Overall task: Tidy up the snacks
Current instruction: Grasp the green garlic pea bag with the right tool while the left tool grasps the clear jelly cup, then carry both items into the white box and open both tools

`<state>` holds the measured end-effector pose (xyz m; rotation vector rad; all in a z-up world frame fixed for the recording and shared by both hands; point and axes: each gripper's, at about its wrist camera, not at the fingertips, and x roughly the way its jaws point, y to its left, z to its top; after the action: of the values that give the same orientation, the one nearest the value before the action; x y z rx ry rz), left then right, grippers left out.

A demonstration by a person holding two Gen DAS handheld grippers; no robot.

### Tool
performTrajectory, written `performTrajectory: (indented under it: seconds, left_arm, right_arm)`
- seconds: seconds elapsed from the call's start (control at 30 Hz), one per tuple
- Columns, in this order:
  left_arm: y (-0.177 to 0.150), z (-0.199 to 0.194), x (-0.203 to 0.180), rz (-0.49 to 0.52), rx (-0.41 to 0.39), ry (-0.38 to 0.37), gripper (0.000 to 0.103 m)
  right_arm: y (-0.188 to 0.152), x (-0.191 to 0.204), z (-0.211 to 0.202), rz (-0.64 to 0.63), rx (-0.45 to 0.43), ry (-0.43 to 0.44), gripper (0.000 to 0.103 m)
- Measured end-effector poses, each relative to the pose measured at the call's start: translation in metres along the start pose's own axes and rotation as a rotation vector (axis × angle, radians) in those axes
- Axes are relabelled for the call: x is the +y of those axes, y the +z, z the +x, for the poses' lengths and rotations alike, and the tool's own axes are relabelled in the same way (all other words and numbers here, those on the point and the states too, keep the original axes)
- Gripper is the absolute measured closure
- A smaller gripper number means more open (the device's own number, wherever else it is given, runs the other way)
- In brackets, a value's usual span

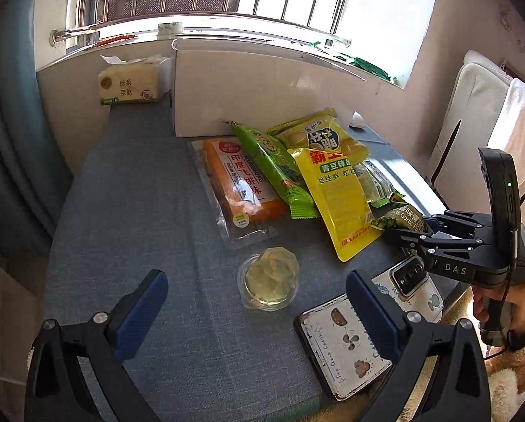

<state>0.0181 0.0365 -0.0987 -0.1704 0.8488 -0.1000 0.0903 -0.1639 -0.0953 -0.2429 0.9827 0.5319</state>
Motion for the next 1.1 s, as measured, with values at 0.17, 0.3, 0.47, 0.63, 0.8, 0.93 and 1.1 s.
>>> performTrajectory:
  seconds: [0.17, 0.3, 0.47, 0.63, 0.8, 0.93, 1.1]
  left_arm:
    - [0.002, 0.008, -0.006, 0.021, 0.018, 0.001, 0.0]
    - [0.005, 0.018, -0.017, 0.079, 0.041, 0.002, 0.0]
    - [0.009, 0.032, -0.017, 0.087, 0.056, -0.041, 0.019]
    - [0.005, 0.034, -0.02, 0.13, 0.058, -0.002, 0.066]
    - [0.008, 0.014, -0.013, 0.11, -0.02, -0.014, 0.067]
    - [0.025, -0.007, -0.004, 0.074, -0.106, -0.039, 0.067]
    - [0.066, -0.026, 0.004, 0.073, -0.193, -0.066, 0.067]
  right_arm:
    - [-0.002, -0.011, -0.011, 0.053, -0.034, 0.03, 0.064]
    - [-0.006, -0.017, -0.026, 0.101, -0.06, 0.073, 0.064]
    - [-0.012, -0.02, -0.038, 0.125, -0.089, 0.087, 0.064]
    - [-0.013, -0.02, -0.041, 0.134, -0.101, 0.1, 0.064]
    - [-0.011, -0.018, -0.044, 0.137, -0.117, 0.123, 0.064]
    - [-0.005, -0.015, -0.049, 0.125, -0.137, 0.123, 0.064]
    - [0.023, -0.02, -0.059, 0.124, -0.189, 0.138, 0.064]
